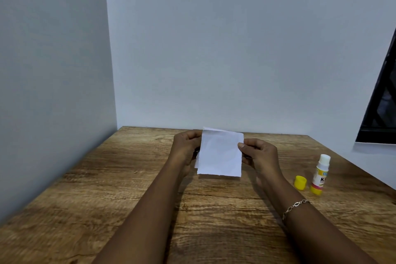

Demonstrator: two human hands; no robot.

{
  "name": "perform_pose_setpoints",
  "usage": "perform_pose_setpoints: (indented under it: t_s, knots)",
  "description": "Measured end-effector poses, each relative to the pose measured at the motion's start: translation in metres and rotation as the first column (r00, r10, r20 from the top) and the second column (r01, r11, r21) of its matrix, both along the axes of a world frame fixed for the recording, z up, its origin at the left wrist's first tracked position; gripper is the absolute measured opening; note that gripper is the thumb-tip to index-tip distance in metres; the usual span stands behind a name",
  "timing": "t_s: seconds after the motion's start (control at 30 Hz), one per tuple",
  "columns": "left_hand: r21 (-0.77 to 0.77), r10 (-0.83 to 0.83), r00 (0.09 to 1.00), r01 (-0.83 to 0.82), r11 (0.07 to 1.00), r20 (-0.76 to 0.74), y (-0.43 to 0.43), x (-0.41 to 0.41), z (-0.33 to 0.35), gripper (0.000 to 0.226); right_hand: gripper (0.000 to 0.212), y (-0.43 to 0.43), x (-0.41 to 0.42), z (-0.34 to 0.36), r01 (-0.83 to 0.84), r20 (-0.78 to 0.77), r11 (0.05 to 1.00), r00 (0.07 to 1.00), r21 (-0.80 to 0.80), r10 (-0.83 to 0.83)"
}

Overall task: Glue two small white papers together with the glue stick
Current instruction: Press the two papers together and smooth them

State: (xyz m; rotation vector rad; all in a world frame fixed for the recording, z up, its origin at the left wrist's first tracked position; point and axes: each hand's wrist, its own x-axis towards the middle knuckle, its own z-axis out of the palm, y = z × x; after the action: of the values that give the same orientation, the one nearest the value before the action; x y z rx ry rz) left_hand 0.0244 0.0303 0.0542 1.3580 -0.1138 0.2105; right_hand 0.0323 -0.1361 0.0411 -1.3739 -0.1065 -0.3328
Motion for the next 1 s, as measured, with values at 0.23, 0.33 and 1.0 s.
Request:
perform_pose_setpoints:
  t_s: [0.23, 0.33, 1.0]
  knots:
    - [-0.073, -0.010, 1.000, 0.009, 0.997, -0.010, -0.002, -0.004, 0.003, 0.014, 0.008, 0.000, -0.001, -0.001, -0.013, -0.012, 1.000, 1.000, 0.010, 0.013]
    - [-0.076, 0.019, 1.000, -0.020, 0.997, -0.012, -0.004, -0.005, 0.005, 0.023, 0.009, 0.000, 0.000, -0.001, -0.009, -0.019, 1.000, 1.000, 0.010, 0.009]
    - [-0.155, -0.117, 0.989, 0.130, 0.979, 0.095, -0.003, -0.011, 0.008, 0.019, 0.009, 0.000, -0.002, 0.002, -0.042, -0.085, 0.999, 0.995, 0.029, 0.044]
